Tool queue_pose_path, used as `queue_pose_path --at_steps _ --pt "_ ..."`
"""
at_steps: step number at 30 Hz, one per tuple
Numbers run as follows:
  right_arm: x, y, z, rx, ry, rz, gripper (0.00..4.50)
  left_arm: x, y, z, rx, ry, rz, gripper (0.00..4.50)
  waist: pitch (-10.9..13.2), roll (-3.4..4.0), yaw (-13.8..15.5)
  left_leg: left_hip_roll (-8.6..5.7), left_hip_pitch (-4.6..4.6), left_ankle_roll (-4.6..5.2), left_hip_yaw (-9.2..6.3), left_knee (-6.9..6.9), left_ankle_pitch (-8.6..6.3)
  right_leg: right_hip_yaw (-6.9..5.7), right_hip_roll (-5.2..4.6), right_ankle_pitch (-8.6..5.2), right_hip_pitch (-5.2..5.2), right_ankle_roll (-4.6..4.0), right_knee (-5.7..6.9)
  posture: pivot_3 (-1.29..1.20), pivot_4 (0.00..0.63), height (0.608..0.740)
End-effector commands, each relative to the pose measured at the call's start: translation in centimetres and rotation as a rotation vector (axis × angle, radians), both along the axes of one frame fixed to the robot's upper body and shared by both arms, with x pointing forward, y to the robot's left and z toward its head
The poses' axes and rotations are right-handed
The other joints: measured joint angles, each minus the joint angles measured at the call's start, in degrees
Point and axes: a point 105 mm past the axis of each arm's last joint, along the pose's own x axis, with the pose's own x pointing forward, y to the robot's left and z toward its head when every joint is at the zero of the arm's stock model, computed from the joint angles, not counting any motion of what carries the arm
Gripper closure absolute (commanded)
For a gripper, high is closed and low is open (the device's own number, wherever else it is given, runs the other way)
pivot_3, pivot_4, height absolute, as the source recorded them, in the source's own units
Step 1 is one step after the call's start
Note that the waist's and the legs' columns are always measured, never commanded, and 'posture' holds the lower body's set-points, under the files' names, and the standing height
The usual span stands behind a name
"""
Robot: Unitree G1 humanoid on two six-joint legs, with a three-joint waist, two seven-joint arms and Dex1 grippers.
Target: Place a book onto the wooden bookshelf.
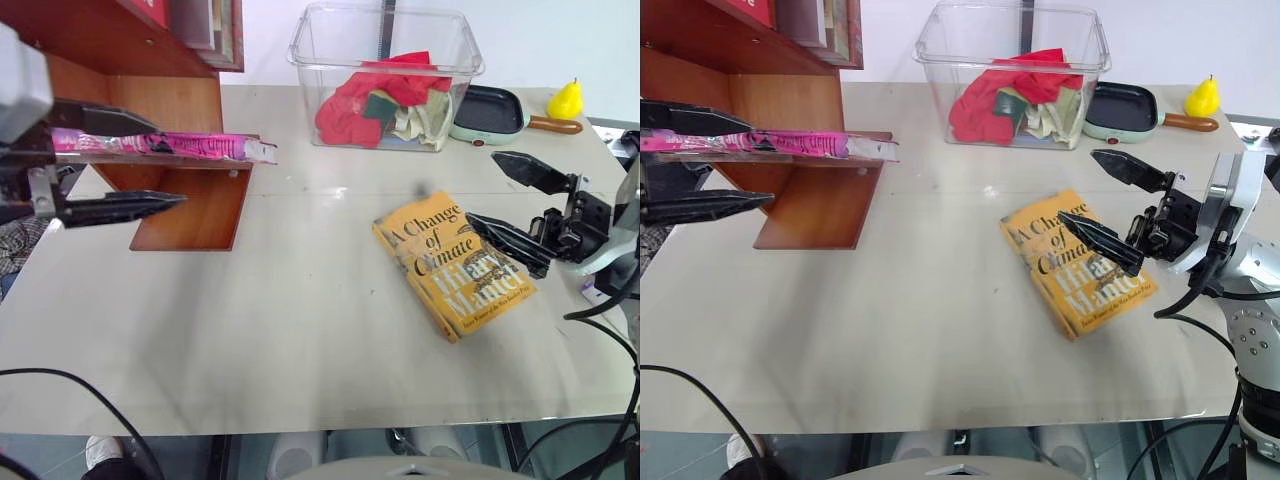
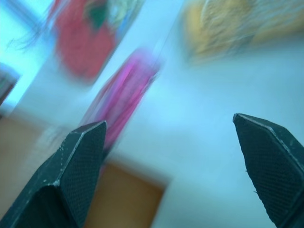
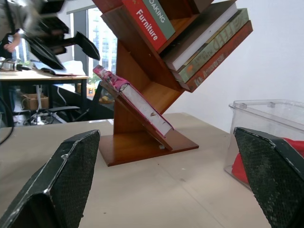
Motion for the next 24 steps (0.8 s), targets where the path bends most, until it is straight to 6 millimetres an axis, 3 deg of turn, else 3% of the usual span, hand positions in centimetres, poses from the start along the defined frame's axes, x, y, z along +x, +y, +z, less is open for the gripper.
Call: queue_pose_path --at_steps 1,4,6,8,13,15,18,21,24 --pt "-0.4 -0.7 0.3 -0.042 -0.015 -0.022 0.0 -0.3 -3.5 -2.0 -0.111 0.055 -0.073 0.09 0.0 0.01 -0.1 -0.02 0.14 0.0 0.0 0.04 0.0 0.01 -0.01 0.01 0.15 0.02 0.02 0.0 0.15 0.74" --pt "-0.7 -1.5 -0.8 -0.079 0.027 -0.062 0.0 0.7 -5.3 -5.8 -0.188 0.101 -0.043 0.09 0.0 0.0 -0.1 -0.04 0.6 0.0 -0.05 0.04 -0.01 0.01 -0.04 0.02 0.68 0.02 -0.11 0.0 0.15 0.74" --pt "-1.1 -2.0 -1.6 -0.108 0.059 -0.092 0.0 1.2 -5.0 -8.6 -0.204 0.129 0.019 0.09 0.0 0.01 -0.4 -0.06 0.63 -0.01 -0.01 0.03 -0.01 0.08 -0.08 0.06 0.69 -0.05 -0.09 0.0 0.15 0.74" --pt "-1.6 -2.8 -2.8 -0.149 0.101 -0.13 0.0 1.9 -3.9 -10.7 -0.263 0.158 0.107 0.09 0.0 0.04 -0.5 -0.07 0.64 -0.01 0.07 0.01 -0.01 0.13 -0.05 0.16 0.64 -0.22 -0.09 0.0 0.15 0.74" --pt "-3.7 -5.8 -6.5 -0.224 0.245 -0.26 0.0 2.4 0.2 -16.9 -0.19 0.171 0.277 0.09 -0.1 0.04 0.2 -0.11 0.73 -0.01 0.05 -0.21 -0.01 0.09 -0.06 -0.02 0.62 -0.5 -0.1 0.0 0.15 0.74" --pt "-4.3 -6.7 -7.5 -0.228 0.285 -0.305 0.0 2.6 0.6 -17.7 -0.188 0.148 0.295 0.09 -0.1 0.05 0.6 -0.1 0.74 -0.01 0.05 -0.2 -0.01 0.08 -0.13 -0.15 0.64 -0.29 -0.13 0.0 0.15 0.74" --pt "-4.6 -6.8 -8.0 -0.221 0.301 -0.319 0.0 2.8 -1.2 -17.4 -0.253 0.106 0.218 0.09 -0.1 0.0 0.5 -0.03 0.72 0.0 0.26 -0.12 -0.01 0.12 -0.34 -0.15 0.65 -0.26 -0.15 0.0 0.15 0.74" --pt "-4.7 -6.5 -7.9 -0.204 0.297 -0.324 0.0 3.5 -3.6 -17.0 -0.346 0.063 0.139 0.98 -0.3 -0.01 0.6 -0.01 0.73 0.0 0.29 -0.05 -0.01 0.19 -0.5 -0.14 0.69 -0.25 -0.19 0.0 0.15 0.74" --pt "-5.1 -6.1 -6.7 -0.153 0.258 -0.299 0.0 6.5 -5.4 -17.2 -0.431 -0.065 0.208 2.42 -0.4 0.09 0.9 -0.04 0.7 0.02 0.4 0.01 0.0 0.17 -0.49 -0.13 0.75 -0.22 -0.19 0.0 0.15 0.74"
